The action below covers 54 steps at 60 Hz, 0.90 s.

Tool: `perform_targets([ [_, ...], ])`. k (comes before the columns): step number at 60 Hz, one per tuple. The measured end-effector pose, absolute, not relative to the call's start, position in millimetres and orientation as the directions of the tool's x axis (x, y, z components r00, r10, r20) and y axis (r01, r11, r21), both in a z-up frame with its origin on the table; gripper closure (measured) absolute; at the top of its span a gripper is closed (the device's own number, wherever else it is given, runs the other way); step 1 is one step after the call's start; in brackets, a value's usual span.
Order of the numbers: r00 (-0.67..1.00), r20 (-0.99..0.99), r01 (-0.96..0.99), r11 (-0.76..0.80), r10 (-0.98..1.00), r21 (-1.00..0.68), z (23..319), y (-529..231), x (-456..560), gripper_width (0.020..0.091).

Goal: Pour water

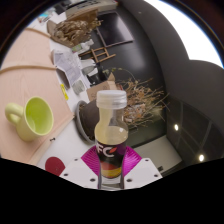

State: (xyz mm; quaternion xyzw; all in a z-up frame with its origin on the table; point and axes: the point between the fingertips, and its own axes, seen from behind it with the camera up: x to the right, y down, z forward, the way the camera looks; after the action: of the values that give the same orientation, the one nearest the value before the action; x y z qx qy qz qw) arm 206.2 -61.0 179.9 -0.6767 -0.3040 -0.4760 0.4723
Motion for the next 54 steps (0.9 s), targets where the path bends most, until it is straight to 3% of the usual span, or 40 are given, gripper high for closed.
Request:
perform_targets([
  [7,0.729,0.673,0.583,-0.403,-0.124,-0.706,167.8,-70.7,219.1,0.0858],
  [16,0.935,0.328,0.252,-0.396,-0.136,-0.883,127.6,-73.1,216.6,0.0858],
  [38,0.992,0.049,-0.004,-0.409,-0.120,-0.913,40.6,-69.0,210.4,0.0854],
  [43,0.992,0.026,-0.023,-0.379,-0.126,-0.925,41.8,-70.5,213.4,0.0847],
  [54,0.991,-0.004,-0.054,-0.371,-0.134,-0.927,39.6,-73.6,214.5,0.0705],
])
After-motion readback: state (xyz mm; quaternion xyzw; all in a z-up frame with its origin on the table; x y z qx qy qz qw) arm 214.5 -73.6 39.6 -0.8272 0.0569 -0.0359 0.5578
